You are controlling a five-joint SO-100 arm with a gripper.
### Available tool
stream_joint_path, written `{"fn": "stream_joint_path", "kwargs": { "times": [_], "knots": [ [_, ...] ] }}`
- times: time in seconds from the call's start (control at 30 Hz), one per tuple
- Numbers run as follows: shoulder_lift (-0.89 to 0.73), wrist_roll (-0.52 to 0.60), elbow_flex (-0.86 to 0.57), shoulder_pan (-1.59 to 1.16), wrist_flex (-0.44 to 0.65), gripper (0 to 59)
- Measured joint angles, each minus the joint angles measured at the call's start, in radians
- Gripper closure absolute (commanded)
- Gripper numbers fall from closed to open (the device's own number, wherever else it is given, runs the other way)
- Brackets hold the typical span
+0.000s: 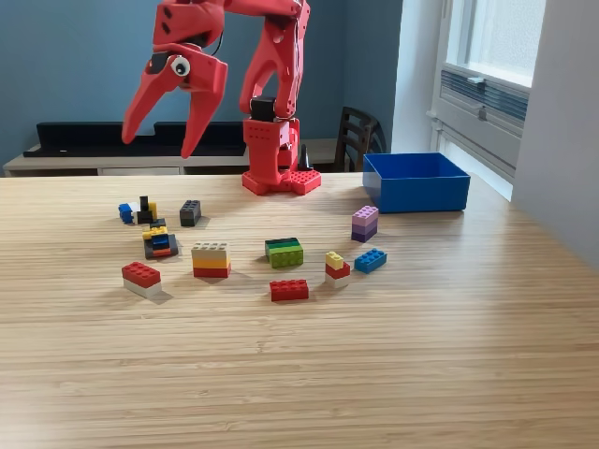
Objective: Grasp a lego block and put it in the bin.
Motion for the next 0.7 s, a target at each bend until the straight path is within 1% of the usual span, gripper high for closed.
{"fn": "stream_joint_path", "kwargs": {
  "times": [0.3, 0.57, 0.7],
  "knots": [
    [-0.158, 0.074, 0.0, 0.075, -0.069, 18.2],
    [-0.291, 0.123, -0.002, 0.074, -0.098, 19.0],
    [-0.35, 0.143, -0.043, 0.043, -0.098, 19.4]
  ]
}}
